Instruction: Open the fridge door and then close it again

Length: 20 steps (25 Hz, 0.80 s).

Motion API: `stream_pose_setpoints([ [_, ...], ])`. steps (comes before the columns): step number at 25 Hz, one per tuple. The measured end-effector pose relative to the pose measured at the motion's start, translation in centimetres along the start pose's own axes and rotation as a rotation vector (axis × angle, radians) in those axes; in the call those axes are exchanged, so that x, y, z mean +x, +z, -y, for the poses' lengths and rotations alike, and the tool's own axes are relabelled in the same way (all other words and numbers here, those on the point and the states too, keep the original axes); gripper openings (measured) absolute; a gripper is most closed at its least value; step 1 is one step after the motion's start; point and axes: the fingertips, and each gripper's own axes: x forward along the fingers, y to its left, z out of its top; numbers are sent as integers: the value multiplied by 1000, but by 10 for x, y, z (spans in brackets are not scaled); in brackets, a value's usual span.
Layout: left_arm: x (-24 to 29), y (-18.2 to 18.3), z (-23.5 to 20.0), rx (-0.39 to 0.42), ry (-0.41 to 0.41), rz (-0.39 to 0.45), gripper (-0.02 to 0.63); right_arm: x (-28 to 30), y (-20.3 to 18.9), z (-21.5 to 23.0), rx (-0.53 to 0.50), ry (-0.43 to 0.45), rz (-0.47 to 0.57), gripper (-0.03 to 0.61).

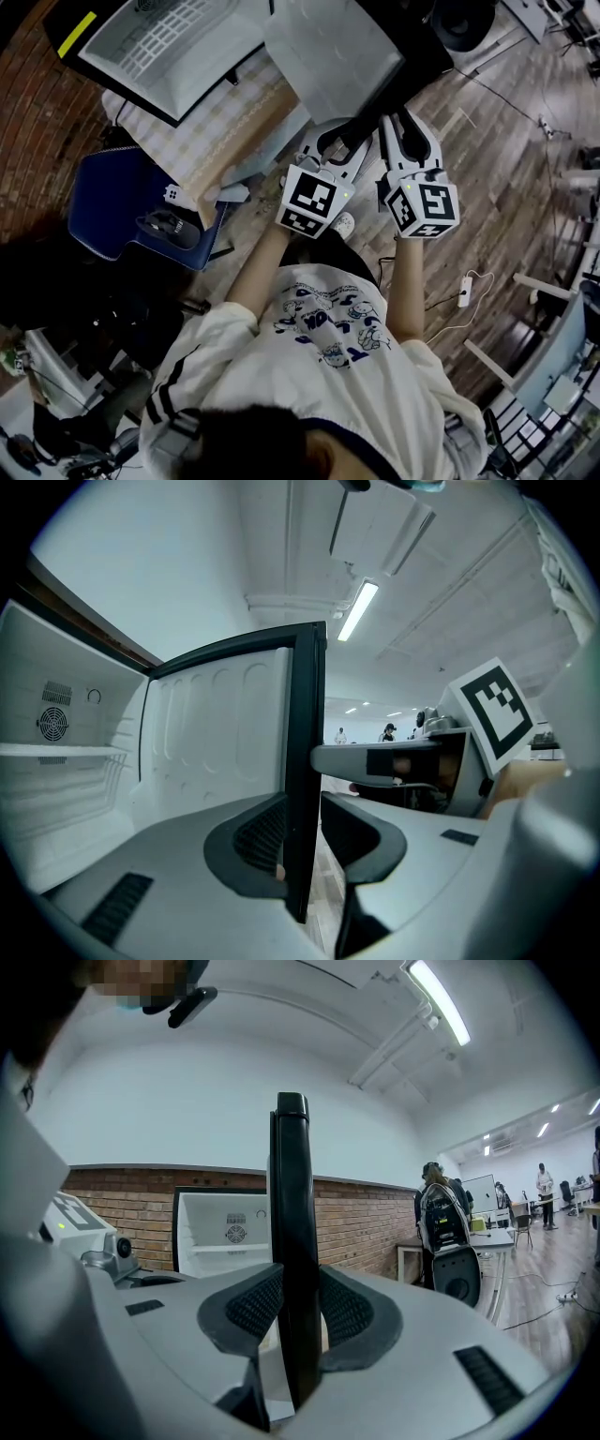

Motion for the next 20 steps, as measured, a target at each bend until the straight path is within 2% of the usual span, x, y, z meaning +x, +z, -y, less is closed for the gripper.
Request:
stream_pose_setpoints([
  [9,53,5,18,-3,19,-11,121,9,5,59,3,41,2,117],
  [20,107,8,18,-16,75,-25,121,31,10,121,-5,109,-10,115],
])
